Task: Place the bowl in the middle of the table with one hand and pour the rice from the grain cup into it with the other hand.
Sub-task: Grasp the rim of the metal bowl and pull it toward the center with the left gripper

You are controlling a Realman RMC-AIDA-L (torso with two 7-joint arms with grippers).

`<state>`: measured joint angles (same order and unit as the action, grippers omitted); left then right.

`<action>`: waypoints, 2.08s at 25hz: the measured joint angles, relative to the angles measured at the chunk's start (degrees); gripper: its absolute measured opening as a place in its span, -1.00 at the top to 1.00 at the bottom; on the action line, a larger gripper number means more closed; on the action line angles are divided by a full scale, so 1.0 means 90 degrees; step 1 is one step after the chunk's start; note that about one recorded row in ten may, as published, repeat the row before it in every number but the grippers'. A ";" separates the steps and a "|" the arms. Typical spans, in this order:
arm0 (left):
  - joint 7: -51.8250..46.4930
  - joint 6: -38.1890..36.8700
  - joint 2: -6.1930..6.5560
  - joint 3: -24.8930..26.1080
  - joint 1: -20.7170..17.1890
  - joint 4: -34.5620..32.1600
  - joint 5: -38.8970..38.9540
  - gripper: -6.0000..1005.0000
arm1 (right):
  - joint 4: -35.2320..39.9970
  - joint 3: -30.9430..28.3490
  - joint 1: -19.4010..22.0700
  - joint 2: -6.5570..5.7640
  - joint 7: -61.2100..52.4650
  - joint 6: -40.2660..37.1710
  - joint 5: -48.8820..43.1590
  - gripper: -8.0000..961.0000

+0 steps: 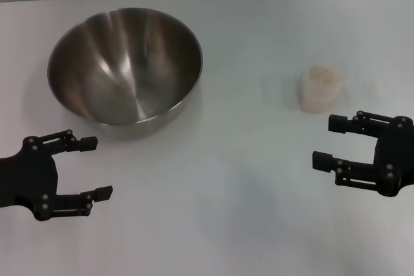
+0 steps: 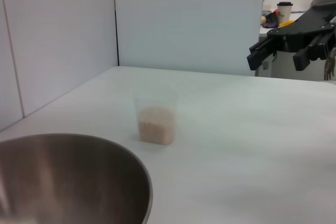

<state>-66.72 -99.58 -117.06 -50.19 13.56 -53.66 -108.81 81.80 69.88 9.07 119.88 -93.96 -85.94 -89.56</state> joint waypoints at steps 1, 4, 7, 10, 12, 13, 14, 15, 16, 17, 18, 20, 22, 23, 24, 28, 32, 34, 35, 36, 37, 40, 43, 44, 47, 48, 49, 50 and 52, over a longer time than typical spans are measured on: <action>0.0000 0.0000 0.0000 0.0000 0.0000 0.0000 0.0000 -0.68 | 0.0000 0.0000 0.0000 0.0000 0.0000 0.0000 0.0000 -0.54; -0.0016 -0.0004 -0.0017 -0.0037 0.0026 -0.0003 -0.0069 -0.67 | 0.0000 0.0013 -0.0003 0.0000 0.0000 -0.0006 0.0000 -0.54; -0.0019 -0.0012 -0.0028 -0.0012 0.0062 -0.0005 -0.0165 -0.67 | 0.0000 0.0025 -0.0011 0.0000 0.0000 -0.0008 0.0000 -0.54; -0.0019 -0.0014 -0.0030 -0.0002 0.0080 -0.0005 -0.0184 -0.67 | -0.0014 0.0028 -0.0016 0.0000 -0.0001 -0.0010 0.0000 -0.55; -0.0019 -0.0011 -0.0030 0.0000 0.0086 -0.0005 -0.0186 -0.66 | -0.0024 0.0026 -0.0022 0.0000 -0.0006 -0.0011 0.0000 -0.55; -0.0019 -0.0008 -0.0030 0.0001 0.0088 -0.0005 -0.0185 -0.66 | -0.0026 0.0026 -0.0026 0.0000 -0.0008 -0.0011 0.0000 -0.55; -0.0019 -0.0004 -0.0030 0.0002 0.0090 -0.0005 -0.0186 -0.66 | -0.0027 0.0030 -0.0031 0.0000 -0.0009 -0.0011 0.0000 -0.55; -0.0019 -0.0003 -0.0030 0.0006 0.0096 -0.0007 -0.0186 -0.66 | -0.0027 0.0050 -0.0041 0.0000 -0.0009 -0.0011 0.0000 -0.55; -0.0019 -0.0003 -0.0030 0.0006 0.0096 -0.0007 -0.0186 -0.66 | -0.0027 0.0050 -0.0041 0.0000 -0.0009 -0.0011 0.0000 -0.55; -0.0043 0.0002 -0.0045 0.0085 0.0103 -0.0067 -0.0184 -0.66 | -0.0027 0.0059 -0.0047 0.0000 -0.0009 -0.0012 0.0000 -0.55; -0.0095 0.0023 -0.0063 0.0157 0.0107 -0.0119 -0.0180 -0.66 | -0.0028 0.0065 -0.0051 0.0000 -0.0009 -0.0012 0.0000 -0.54; -0.0446 0.0130 -0.0123 0.0401 0.0135 -0.0318 -0.0151 -0.65 | -0.0034 0.0073 -0.0065 0.0000 -0.0010 -0.0012 0.0000 -0.54; -0.1081 0.0326 -0.0145 0.0557 0.0205 -0.0564 -0.0134 -0.65 | -0.0036 0.0073 -0.0077 0.0000 -0.0009 -0.0011 0.0001 -0.54; -0.1502 0.0454 -0.0145 0.0614 0.0263 -0.0701 -0.0138 -0.65 | -0.0037 0.0078 -0.0089 0.0000 -0.0009 -0.0011 0.0001 -0.54; -0.2440 0.0799 -0.0106 0.0667 0.0413 -0.0920 -0.0205 -0.65 | -0.0037 0.0078 -0.0089 0.0000 -0.0009 -0.0011 0.0001 -0.54; -0.4330 0.1370 0.0037 0.0693 0.0792 -0.1253 -0.0709 -0.64 | -0.0041 0.0091 -0.0139 0.0000 0.0005 -0.0019 0.0001 -0.54; -0.6189 0.1527 0.0260 0.0700 0.1312 -0.1585 -0.1585 -0.64 | -0.0040 0.0104 -0.0176 0.0000 0.0056 -0.0062 0.0001 -0.54; -0.6562 0.1527 0.0307 0.0701 0.1425 -0.1643 -0.1779 -0.64 | -0.0038 0.0105 -0.0217 -0.0005 0.0079 -0.0088 0.0001 -0.54; -0.6916 0.1518 0.0350 0.0697 0.1550 -0.1697 -0.2030 -0.64 | -0.0044 0.0103 -0.0250 -0.0017 0.0119 -0.0097 0.0000 -0.54; -0.7696 0.1454 0.0428 0.0678 0.1844 -0.1829 -0.2658 -0.63 | -0.0044 0.0103 -0.0250 -0.0017 0.0119 -0.0097 0.0000 -0.54; -0.8212 0.1340 0.0446 0.0663 0.2063 -0.1961 -0.3216 -0.63 | -0.0053 0.0098 -0.0265 -0.0019 0.0168 -0.0097 -0.0002 -0.54; -0.8357 0.1301 0.0446 0.0658 0.2142 -0.2012 -0.3393 -0.63 | -0.0126 0.0061 -0.0338 -0.0028 0.0361 -0.0100 -0.0015 -0.54; -0.8859 0.0955 0.0336 0.0651 0.2629 -0.2219 -0.4292 -0.63 | -0.0199 0.0032 -0.0401 -0.0048 0.0410 -0.0100 -0.0035 -0.54; -0.8859 0.0955 0.0336 0.0651 0.2629 -0.2219 -0.4292 -0.62 | -0.0228 0.0021 -0.0426 -0.0053 0.0426 -0.0100 -0.0054 -0.54; -0.9009 0.0608 0.0180 0.0618 0.3136 -0.2126 -0.4953 -0.62 | -0.0284 0.0009 -0.0488 -0.0058 0.0486 -0.0100 -0.0132 -0.54; -0.9009 0.0608 0.0180 0.0618 0.3136 -0.2126 -0.4953 -0.62 | -0.0290 0.0005 -0.0497 -0.0059 0.0509 -0.0099 -0.0150 -0.54; -0.9009 0.0608 0.0180 0.0618 0.3136 -0.2126 -0.4953 -0.62 | -0.0291 0.0001 -0.0502 -0.0059 0.0544 -0.0100 -0.0159 -0.54; -0.9009 0.0608 0.0180 0.0618 0.3136 -0.2126 -0.4953 -0.62 | -0.0291 -0.0014 -0.0499 -0.0059 0.0611 -0.0103 -0.0162 -0.54; -0.9009 0.0608 0.0180 0.0618 0.3136 -0.2126 -0.4953 -0.62 | -0.0291 -0.0026 -0.0495 -0.0059 0.0643 -0.0107 -0.0162 -0.54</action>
<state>-147.80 -94.10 -115.44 -44.63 41.79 -72.79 -153.38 79.18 69.64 4.61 119.35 -88.17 -86.90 -91.02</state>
